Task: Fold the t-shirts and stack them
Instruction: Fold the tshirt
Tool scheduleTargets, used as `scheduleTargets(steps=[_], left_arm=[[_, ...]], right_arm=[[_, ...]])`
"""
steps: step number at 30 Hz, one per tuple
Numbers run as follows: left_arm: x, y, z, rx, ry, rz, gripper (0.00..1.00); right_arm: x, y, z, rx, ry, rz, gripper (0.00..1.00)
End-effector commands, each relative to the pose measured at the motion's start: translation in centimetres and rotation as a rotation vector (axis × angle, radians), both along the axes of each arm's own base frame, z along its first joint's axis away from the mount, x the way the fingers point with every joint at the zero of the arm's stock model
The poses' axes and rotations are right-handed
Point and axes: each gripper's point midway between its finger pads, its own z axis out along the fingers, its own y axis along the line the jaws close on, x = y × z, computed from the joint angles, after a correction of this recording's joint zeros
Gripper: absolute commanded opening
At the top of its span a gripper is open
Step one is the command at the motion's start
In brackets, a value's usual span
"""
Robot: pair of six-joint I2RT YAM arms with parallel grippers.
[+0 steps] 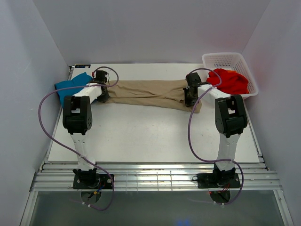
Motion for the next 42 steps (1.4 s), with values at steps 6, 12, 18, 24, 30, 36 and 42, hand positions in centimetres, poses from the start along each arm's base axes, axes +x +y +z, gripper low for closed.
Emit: scheduleTargets(steps=[6,12,18,24,30,36,42], left_arm=[[-3.6,2.6,-0.5,0.060,0.061,0.075,0.00],[-6.2,1.6,0.1,0.003,0.062,0.069,0.00],[-9.1,0.2,-0.4,-0.010,0.092,0.037,0.00],[-12.4,0.1,-0.1,-0.011,0.112,0.050,0.00],[-13.8,-0.4,1.7,-0.029,0.086,0.047,0.00],[-12.7,-2.5,7.3,-0.073,-0.073,-0.002,0.00],[-11.8,-3.3,11.7,-0.119,-0.236,-0.022,0.00]], right_arm=[[-1.8,-4.2,-1.7,-0.126,0.085,-0.073,0.08],[-3.5,-6.5,-1.7,-0.146,0.115,-0.108,0.08],[-5.2,-6.4,-1.9,-0.126,0.151,-0.096,0.08],[-8.2,-6.8,-0.9,-0.119,0.165,-0.117,0.08],[-11.3,-7.1,0.1,-0.124,0.172,-0.112,0.08],[-10.0,-6.4,4.3,-0.106,0.052,-0.080,0.09],[-7.4,-4.8,10.0,-0.020,-0.085,-0.056,0.23]])
